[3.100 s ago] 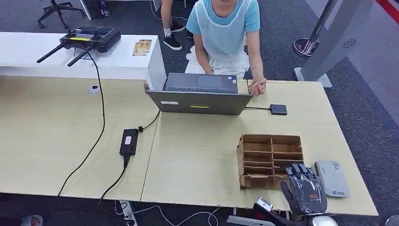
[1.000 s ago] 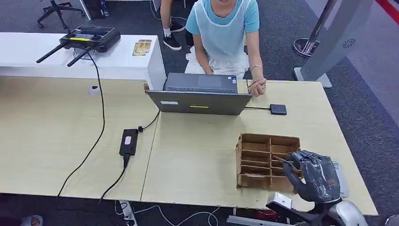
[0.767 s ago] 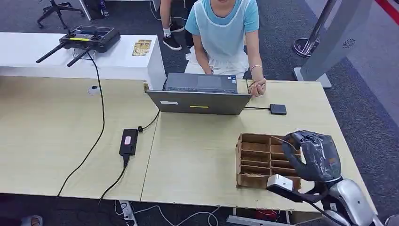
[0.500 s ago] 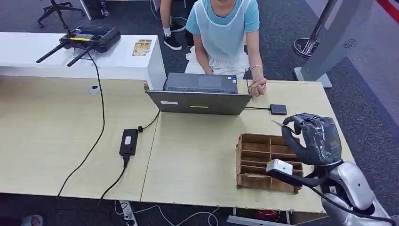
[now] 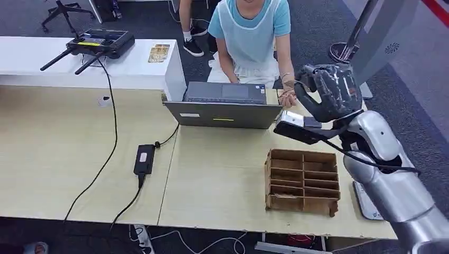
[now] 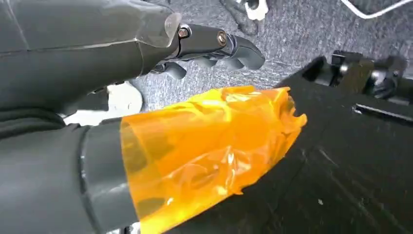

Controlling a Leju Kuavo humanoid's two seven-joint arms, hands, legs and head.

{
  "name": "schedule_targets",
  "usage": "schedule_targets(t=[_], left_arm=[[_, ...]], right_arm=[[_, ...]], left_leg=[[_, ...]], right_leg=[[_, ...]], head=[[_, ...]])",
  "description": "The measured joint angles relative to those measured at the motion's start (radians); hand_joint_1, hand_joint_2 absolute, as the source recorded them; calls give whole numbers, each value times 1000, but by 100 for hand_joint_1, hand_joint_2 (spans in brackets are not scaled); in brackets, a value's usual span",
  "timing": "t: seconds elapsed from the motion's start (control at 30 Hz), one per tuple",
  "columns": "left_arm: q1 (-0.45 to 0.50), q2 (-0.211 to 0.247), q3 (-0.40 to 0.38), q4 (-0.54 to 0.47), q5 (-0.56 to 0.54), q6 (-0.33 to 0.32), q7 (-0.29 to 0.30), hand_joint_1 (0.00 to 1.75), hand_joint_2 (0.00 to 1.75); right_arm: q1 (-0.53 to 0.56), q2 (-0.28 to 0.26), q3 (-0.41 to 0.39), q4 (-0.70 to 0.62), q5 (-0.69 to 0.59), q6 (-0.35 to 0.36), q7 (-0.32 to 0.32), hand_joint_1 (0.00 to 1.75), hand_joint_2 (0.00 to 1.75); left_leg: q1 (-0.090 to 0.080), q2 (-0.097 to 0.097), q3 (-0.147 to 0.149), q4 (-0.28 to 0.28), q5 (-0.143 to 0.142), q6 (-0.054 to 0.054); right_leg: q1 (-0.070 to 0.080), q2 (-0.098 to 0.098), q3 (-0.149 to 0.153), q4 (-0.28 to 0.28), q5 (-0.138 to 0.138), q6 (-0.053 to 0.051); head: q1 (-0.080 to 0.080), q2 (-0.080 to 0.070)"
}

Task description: Pass the card to the sensor for recognition and then transmit it.

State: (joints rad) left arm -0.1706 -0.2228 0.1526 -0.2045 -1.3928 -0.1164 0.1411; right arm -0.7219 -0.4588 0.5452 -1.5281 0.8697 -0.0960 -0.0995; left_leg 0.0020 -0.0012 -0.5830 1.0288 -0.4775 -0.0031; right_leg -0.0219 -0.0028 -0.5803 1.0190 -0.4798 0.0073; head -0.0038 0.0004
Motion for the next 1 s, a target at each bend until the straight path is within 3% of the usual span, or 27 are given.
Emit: schedule_targets(t=[0.1,0.23,0.5,0.7,1.0], left_arm=[[-7,-5,-16,0,-18,-16,-8,0,0],[-12,-8,-35,0,-34,-32,-17,0,0],[-18,-13,-70,0,-61,-55,-22,0,0],[-24,-14,-91,0,-73,-64,-30,0,0],[-26,-14,-114,0,-85,-78,-35,0,0]], right_arm=[[-113,72,43,102,-16,56,33,175,175],[-238,174,89,260,-45,79,72,175,175],[-367,322,122,520,-86,103,117,173,175],[-405,394,139,660,-87,98,121,175,175],[-432,441,156,755,-87,98,122,173,175]], left_leg=[[0,1,1,0,1,-1],[0,-1,1,0,2,-1],[0,-2,0,0,2,-1],[0,-3,0,0,2,-1],[0,-3,0,0,2,-1]], right_leg=[[0,1,-1,0,0,0],[0,-1,-1,1,0,0],[0,-2,-1,1,0,0],[0,-3,-1,1,0,0],[0,-3,-1,1,0,0]], head=[[0,0],[0,0],[1,0],[1,0],[1,0]])
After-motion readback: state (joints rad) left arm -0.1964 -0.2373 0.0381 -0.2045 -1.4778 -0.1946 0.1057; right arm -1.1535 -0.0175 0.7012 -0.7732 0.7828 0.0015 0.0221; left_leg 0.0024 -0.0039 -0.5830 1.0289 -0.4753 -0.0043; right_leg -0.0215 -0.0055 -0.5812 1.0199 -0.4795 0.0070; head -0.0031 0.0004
